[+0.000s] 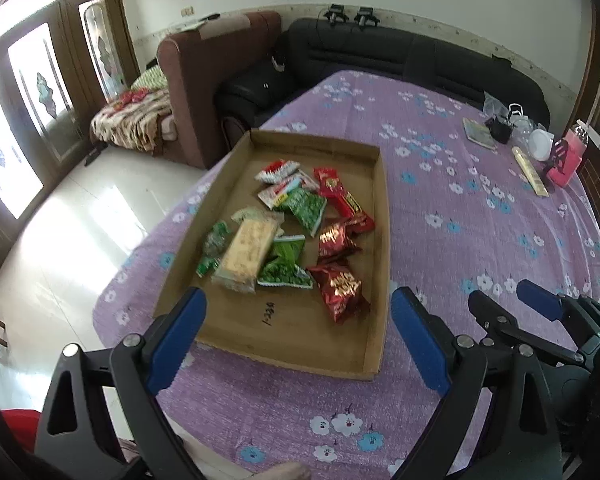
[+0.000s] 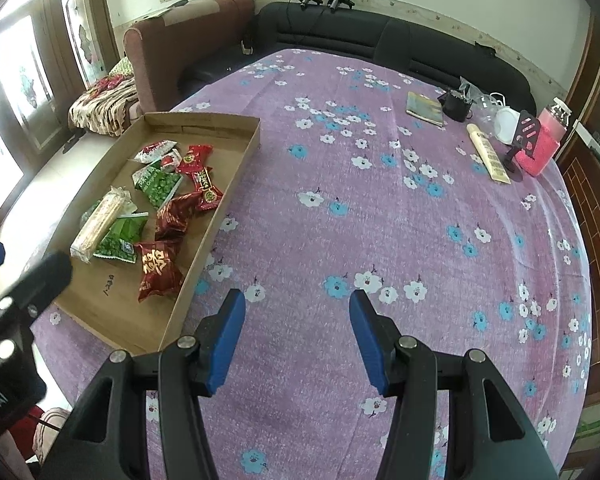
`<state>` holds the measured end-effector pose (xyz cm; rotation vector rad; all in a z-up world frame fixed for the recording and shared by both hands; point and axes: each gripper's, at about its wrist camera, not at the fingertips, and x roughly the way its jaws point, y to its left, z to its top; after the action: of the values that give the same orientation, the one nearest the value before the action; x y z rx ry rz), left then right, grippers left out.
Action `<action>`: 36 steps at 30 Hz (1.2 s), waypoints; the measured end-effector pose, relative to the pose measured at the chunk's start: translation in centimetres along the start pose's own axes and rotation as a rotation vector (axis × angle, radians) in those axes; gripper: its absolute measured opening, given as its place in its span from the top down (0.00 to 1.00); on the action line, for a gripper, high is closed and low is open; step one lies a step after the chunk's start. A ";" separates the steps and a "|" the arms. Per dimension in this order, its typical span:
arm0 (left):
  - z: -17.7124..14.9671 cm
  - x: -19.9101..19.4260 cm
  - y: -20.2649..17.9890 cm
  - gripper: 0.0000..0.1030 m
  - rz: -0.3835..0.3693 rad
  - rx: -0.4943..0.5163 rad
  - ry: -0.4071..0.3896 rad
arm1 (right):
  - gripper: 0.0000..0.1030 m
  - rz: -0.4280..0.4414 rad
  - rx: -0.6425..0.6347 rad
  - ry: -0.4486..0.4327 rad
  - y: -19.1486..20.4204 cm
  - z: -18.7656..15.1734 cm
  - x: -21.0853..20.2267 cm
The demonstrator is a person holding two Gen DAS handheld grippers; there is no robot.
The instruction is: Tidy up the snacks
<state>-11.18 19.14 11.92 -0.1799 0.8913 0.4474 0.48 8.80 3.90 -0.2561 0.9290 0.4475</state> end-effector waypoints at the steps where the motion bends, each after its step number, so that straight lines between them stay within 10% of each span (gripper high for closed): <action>1: -0.1 0.2 0.0 0.09 -0.003 0.000 0.009 | 0.48 -0.001 0.000 0.003 0.1 0.0 0.1; 36: 1.8 7.1 3.1 0.09 -0.095 -0.009 0.164 | 0.48 -0.040 0.029 0.073 3.2 1.7 3.3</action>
<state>-7.41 24.62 7.55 -0.2688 1.0372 0.3516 1.90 13.16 2.09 -0.2657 0.9996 0.3897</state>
